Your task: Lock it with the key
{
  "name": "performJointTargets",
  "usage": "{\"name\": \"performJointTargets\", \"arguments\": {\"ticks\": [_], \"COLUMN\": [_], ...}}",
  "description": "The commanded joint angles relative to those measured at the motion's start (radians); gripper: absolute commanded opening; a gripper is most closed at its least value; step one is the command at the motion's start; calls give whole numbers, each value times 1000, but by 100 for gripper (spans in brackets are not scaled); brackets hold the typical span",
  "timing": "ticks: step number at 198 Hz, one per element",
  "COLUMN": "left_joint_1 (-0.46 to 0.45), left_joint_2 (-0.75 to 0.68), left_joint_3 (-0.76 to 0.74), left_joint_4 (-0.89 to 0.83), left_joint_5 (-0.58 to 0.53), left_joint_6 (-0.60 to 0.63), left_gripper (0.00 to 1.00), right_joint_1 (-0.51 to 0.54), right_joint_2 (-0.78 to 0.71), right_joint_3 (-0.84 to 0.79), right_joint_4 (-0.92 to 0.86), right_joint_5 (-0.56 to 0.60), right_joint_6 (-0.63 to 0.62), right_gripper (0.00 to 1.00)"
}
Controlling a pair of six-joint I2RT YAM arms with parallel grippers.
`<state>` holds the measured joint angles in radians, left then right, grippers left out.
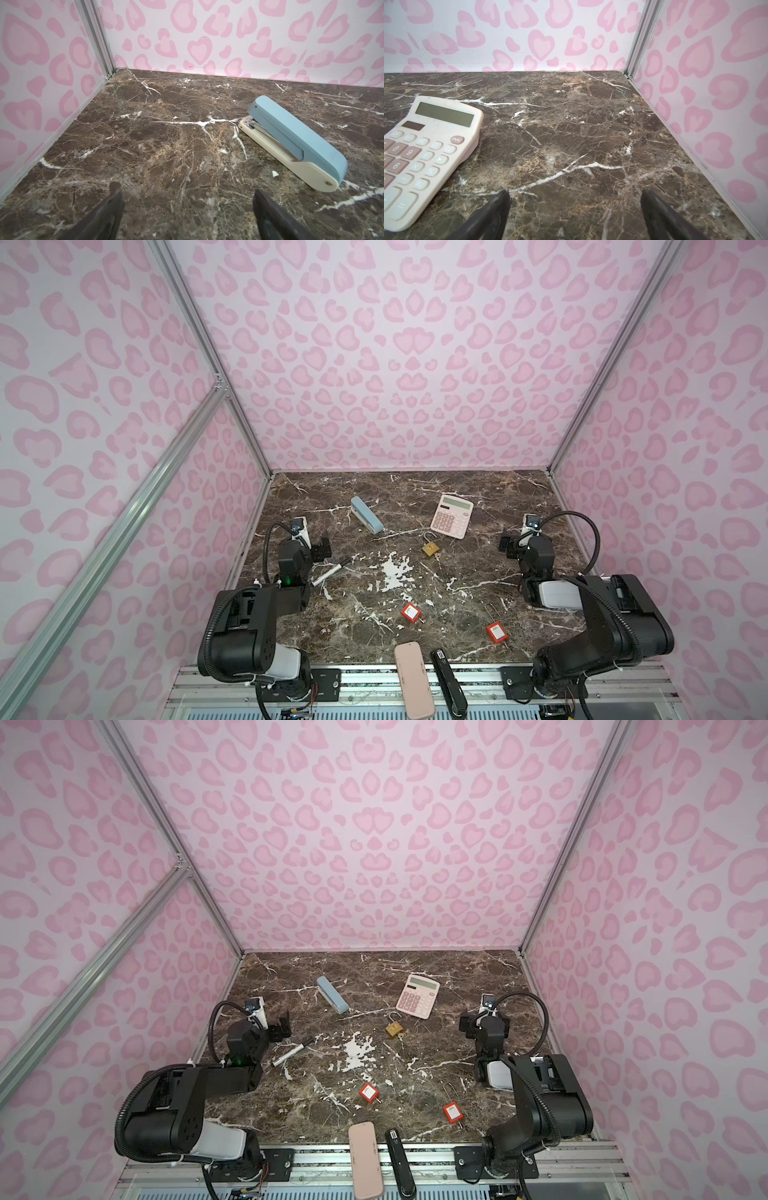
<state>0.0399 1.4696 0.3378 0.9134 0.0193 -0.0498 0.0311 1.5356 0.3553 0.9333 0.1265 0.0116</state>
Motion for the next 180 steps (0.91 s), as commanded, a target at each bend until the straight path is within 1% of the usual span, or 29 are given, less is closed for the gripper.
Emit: {"name": "performJointTargets", "arguments": {"ticks": [1, 180], "left_joint_1": [2, 2], "left_joint_2": [2, 2], "left_joint_3": [0, 1], "left_joint_4": [45, 44], "left_joint_5": [5, 3], "left_joint_6": [9, 8], "left_gripper": [98, 98], "right_joint_1": [0, -8], "right_joint_2": [1, 1], "right_joint_3": [2, 4], "right_joint_4": [1, -2], "right_joint_5": [-2, -16], "right_joint_6": [2, 2], "right_gripper": [99, 99]}}
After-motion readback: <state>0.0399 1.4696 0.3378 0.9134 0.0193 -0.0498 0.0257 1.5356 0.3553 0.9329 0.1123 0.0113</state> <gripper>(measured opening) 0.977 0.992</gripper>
